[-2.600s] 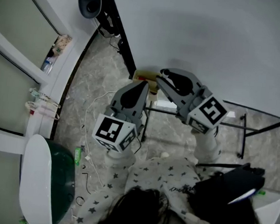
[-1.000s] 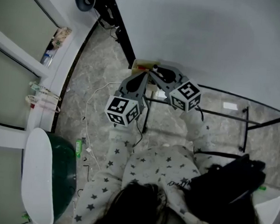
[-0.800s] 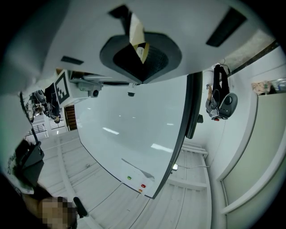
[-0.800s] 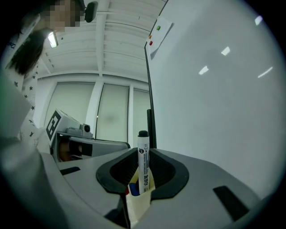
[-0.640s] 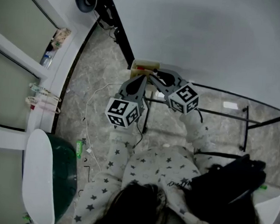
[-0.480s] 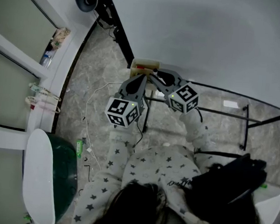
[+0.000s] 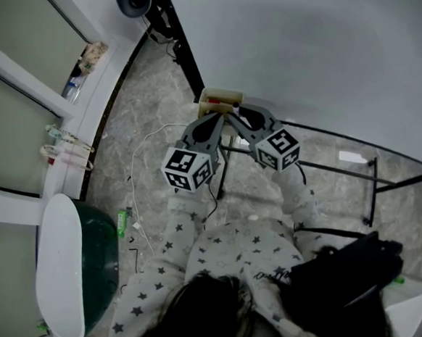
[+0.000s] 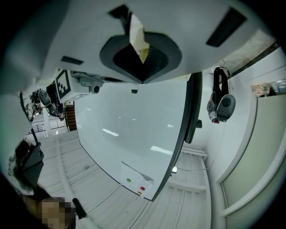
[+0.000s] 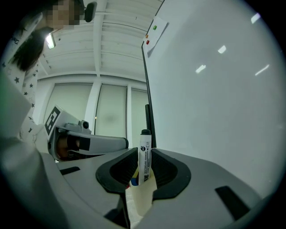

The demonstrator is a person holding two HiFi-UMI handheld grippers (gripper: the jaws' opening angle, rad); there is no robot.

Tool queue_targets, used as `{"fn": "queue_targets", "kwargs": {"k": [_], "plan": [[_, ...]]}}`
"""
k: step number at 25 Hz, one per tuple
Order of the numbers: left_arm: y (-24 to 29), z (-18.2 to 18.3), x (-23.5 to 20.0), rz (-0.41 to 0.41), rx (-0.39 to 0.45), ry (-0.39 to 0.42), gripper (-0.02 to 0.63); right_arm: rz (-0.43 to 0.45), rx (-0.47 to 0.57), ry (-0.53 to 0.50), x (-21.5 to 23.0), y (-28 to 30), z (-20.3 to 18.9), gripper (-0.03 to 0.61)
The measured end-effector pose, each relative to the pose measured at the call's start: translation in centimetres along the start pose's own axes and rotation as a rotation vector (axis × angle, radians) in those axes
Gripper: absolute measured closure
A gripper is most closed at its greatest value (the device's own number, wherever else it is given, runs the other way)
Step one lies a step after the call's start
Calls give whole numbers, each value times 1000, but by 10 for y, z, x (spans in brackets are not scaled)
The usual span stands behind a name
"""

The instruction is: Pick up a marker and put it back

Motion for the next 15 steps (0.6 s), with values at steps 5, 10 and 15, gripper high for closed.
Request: {"fn": "queue_targets", "kwargs": {"k": [5, 10, 15], "plan": [[1, -2, 0, -2, -3, -4, 612, 8, 25, 15, 1, -2, 0, 492], [1, -1, -2, -3, 6, -5, 614, 18, 61, 46, 2, -3, 7, 414], [-1, 6, -2, -2, 20, 1, 614, 15, 82, 5, -1, -5, 26, 414]]}}
Point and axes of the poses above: the fingertips, and each gripper's own axes: y forward along the fingers, x to its right, z out of its top, the point moved 9 cm from there along -y, backward along the fingers, and after that the axes turned 5 degrees about -z, right-handed, at the moved point
